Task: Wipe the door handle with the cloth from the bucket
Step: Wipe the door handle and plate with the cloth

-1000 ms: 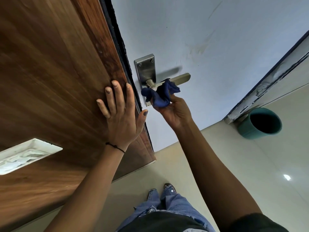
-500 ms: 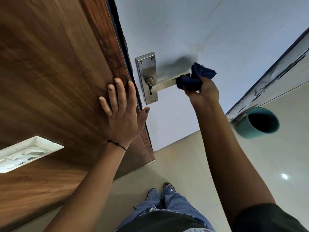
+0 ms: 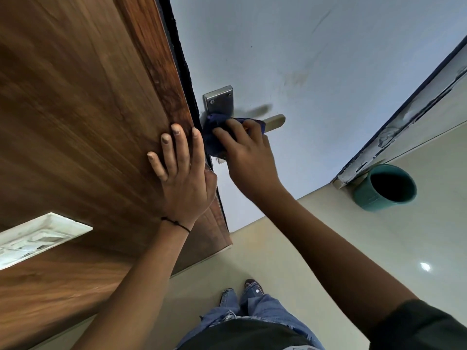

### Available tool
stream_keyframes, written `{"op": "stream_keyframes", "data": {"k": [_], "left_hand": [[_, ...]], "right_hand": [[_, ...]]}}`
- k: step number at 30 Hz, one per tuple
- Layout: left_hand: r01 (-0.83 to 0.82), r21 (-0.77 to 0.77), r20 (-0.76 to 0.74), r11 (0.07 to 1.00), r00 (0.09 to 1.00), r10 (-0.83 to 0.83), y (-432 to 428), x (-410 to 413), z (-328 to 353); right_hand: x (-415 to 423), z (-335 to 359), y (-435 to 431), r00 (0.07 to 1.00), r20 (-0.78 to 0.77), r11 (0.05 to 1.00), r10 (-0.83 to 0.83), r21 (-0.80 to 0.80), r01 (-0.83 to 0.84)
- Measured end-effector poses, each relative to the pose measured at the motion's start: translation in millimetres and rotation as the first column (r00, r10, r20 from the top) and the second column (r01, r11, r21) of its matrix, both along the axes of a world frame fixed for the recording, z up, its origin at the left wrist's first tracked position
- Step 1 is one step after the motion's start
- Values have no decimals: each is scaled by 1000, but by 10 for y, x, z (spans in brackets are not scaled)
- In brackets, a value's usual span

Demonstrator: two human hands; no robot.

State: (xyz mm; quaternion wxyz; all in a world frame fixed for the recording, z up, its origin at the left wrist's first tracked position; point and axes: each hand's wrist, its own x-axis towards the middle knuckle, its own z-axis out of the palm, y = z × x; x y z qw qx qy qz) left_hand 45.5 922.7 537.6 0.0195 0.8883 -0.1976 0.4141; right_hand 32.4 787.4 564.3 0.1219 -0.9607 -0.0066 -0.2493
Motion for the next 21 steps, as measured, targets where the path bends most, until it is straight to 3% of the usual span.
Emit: {"op": "stream_keyframes", "data": {"k": [6,12,21], "left_hand": [[-2,-9,16,1000,1000,2,1,16,-7],[27,-44,10,999,1000,-27,-7,16,-4],[39,-49,-13,998,999,-40,1,13,-2]], "right_hand": [[39,62,-132,991,-41,991,-126,-43,125],[87,51,-180,998,-44,985,-47,-166,39],[177,187,-766,968,-249,999,-7,-34,-2]]}}
